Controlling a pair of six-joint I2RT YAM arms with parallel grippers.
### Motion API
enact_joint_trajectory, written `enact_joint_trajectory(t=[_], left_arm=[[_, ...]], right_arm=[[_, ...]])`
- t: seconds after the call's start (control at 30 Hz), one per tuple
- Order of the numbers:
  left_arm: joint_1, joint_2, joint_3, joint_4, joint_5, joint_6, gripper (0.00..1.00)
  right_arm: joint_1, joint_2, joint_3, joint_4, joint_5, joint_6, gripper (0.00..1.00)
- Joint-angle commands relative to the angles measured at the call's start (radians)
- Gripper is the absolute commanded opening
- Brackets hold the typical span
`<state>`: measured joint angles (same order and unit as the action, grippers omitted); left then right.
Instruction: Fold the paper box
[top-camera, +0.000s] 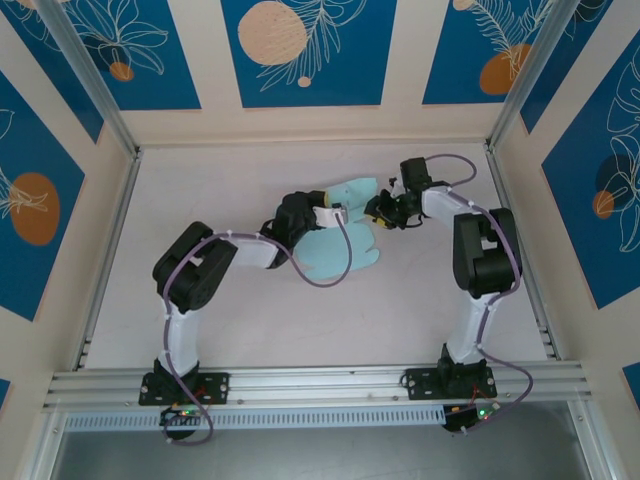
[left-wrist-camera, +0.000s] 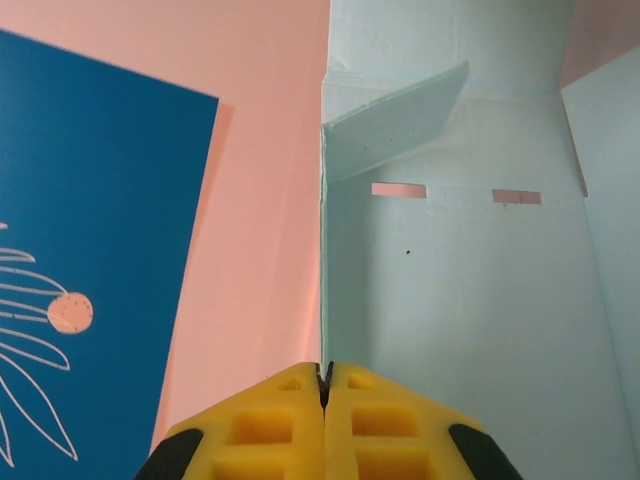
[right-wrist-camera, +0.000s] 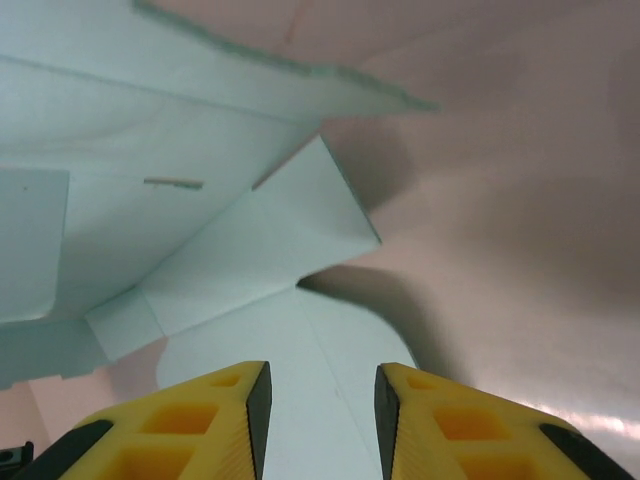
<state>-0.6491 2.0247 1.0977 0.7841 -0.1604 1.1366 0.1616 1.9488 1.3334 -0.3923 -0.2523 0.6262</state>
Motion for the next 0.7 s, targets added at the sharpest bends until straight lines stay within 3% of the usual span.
enact_joint_trajectory(t=[0.0,0.3,0.67], left_arm=[[0.022,0.021,0.032,-0.026,0.039,-0.061,0.00],[0.036,0.034,0.042,-0.036,0.042,-0.077,0.00],[0.036,0.033,0.043,-0.043,0.036,-0.109,0.00]], right_arm=[[0.013,0.036,0.072,-0.046,0.024,-0.042,0.36],[0.014,0.120,0.153,-0.090,0.035,-0.060,0.45],[0.032,0.160,0.160,-0.063,0.023,-0.031,0.46]])
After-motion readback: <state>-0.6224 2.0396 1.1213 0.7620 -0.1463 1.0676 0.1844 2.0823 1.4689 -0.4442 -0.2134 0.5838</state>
